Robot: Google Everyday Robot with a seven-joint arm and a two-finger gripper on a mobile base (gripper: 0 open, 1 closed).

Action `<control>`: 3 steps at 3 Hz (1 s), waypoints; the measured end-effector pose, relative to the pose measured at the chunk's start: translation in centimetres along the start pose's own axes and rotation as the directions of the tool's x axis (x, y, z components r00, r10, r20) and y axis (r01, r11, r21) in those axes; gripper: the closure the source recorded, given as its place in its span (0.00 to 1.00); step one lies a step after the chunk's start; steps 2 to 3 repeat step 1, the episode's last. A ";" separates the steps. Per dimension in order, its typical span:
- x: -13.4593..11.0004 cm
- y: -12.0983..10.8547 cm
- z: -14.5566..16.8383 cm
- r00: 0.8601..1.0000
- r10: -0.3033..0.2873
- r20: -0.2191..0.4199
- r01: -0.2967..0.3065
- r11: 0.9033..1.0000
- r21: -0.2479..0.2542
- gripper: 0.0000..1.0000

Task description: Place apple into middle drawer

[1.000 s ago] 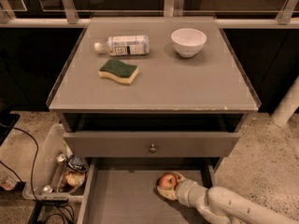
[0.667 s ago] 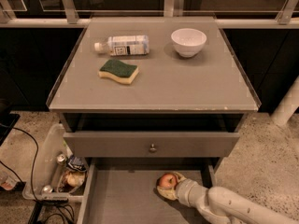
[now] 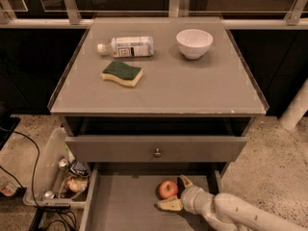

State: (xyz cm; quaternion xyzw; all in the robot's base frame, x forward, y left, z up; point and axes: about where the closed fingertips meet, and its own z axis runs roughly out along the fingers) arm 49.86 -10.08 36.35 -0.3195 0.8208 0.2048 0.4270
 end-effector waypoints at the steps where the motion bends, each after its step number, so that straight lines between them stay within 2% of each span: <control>1: 0.0 0.0 0.0 1.000 0.000 0.000 0.000 1.000 0.000 0.00; 3: 0.0 0.0 0.0 1.000 0.000 0.000 0.000 1.000 0.000 0.00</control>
Offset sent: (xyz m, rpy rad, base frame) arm 0.0000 0.0000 0.0000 0.0000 0.0000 0.0000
